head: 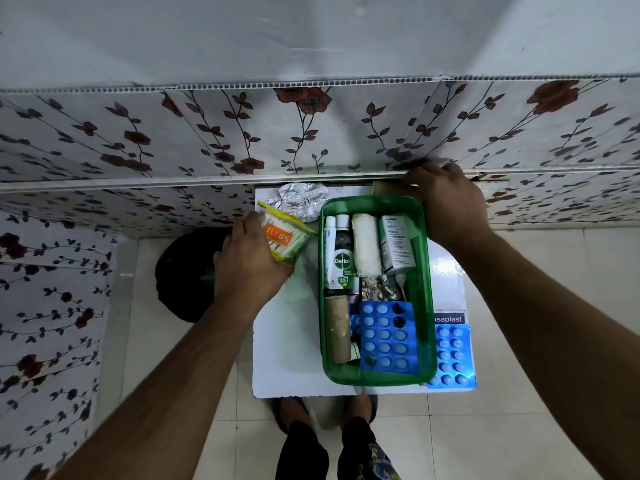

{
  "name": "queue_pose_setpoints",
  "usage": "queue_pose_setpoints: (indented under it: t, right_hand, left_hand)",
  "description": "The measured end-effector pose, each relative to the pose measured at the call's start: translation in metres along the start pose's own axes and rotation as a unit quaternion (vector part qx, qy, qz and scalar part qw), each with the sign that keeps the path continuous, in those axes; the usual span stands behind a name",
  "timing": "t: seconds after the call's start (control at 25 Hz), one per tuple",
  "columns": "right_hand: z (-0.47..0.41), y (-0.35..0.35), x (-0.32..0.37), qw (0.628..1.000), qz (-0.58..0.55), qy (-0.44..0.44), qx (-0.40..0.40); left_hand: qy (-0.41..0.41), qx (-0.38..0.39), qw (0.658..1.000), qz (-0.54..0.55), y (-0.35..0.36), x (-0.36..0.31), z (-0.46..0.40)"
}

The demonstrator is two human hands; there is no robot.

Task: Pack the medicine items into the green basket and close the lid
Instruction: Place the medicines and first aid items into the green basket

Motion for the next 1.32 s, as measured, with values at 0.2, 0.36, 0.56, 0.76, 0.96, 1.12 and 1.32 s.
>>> queue_pose_setpoints:
  t: [0.2, 0.36, 0.56, 0.76, 0.96, 1.12, 1.32]
  right_hand:
    - [0.009, 0.001, -0.006, 0.998, -0.057, 0.038, 0.012]
    - [0.047, -0.026, -0.011, 0.973, -0.151, 0.163, -0.065]
    - [0.1, -0.058, 0.004, 0.919, -0.275, 0.254, -0.122]
    - [0.12, -0.065, 0.001, 0.907, -0.309, 0.26, -0.12]
    - [0.123, -0.069, 0.005, 0.908, -0.321, 0.25, -0.1]
    - [0.131, -0.075, 0.024, 0.901, -0.346, 0.253, -0.071]
    - [0.148, -0.065, 0.072, 0.892, -0.341, 0.273, 0.112]
  left_hand:
    - [-0.014, 0.003, 0.997, 0.074, -0.032, 0.008, 0.015]
    - [0.008, -0.051, 0.989, 0.137, -0.099, -0.009, 0.045]
    - [0.265, 0.013, 0.964, -0.018, -0.101, -0.089, 0.042]
    - [0.324, 0.011, 0.937, -0.132, -0.058, -0.102, 0.02]
    - [0.334, -0.012, 0.937, -0.105, -0.034, -0.103, 0.024]
    - [0.326, 0.005, 0.941, -0.092, -0.033, -0.106, 0.021]
    - [0.26, -0.098, 0.958, 0.063, -0.064, -0.076, 0.039]
Point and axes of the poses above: each hand's wrist, its own z-axis away from the middle knuckle, its own y-axis out of the palm, x = y × z, the point moved 1 cm from there along -z, towards the middle knuckle, and after that the axes turned 12 degrees about -z, right-handed, at the moved point
